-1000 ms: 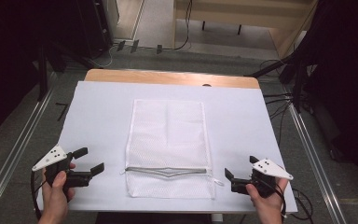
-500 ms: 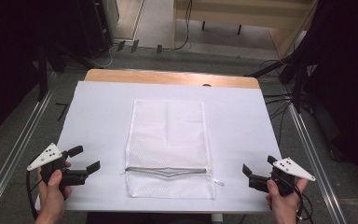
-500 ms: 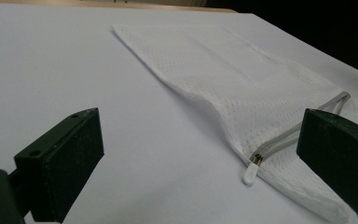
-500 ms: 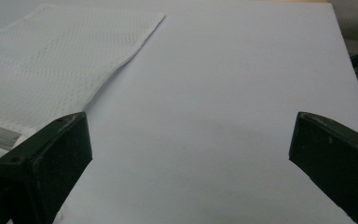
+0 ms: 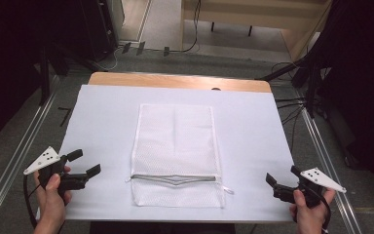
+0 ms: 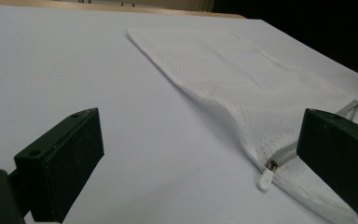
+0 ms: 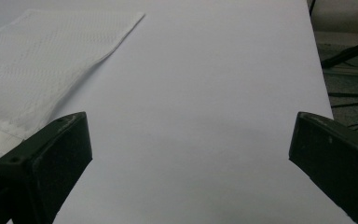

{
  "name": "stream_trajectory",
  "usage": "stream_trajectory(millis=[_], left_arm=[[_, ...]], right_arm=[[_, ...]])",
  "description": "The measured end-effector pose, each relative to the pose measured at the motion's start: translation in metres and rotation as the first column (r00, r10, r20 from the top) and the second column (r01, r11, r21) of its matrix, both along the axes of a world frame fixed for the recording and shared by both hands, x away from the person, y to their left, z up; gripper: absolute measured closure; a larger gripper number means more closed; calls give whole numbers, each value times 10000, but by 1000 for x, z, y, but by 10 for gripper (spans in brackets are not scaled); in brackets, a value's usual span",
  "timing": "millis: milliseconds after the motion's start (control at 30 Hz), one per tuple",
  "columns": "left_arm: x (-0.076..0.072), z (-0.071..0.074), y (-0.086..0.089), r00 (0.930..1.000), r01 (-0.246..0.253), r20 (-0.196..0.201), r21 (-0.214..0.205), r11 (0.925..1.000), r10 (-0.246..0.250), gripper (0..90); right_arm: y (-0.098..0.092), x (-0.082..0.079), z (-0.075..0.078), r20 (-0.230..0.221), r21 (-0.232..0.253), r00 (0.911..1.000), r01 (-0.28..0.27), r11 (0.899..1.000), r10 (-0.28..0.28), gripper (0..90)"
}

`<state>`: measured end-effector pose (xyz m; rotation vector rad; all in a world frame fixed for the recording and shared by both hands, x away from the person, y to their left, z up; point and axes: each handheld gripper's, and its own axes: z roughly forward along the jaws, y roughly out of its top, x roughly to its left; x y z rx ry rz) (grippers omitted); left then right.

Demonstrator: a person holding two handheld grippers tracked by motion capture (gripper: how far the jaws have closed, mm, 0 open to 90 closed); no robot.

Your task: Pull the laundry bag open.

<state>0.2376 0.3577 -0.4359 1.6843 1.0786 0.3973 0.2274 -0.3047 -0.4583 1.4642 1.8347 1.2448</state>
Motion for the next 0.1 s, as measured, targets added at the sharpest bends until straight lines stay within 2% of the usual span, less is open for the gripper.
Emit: stream_trajectory(millis=[100], left_arm=[[2, -1, -2, 10000, 58, -45, 81, 10000, -57, 9]], right_arm=[[0, 0, 0, -19, -28, 10000, -10, 10000, 10, 0]])
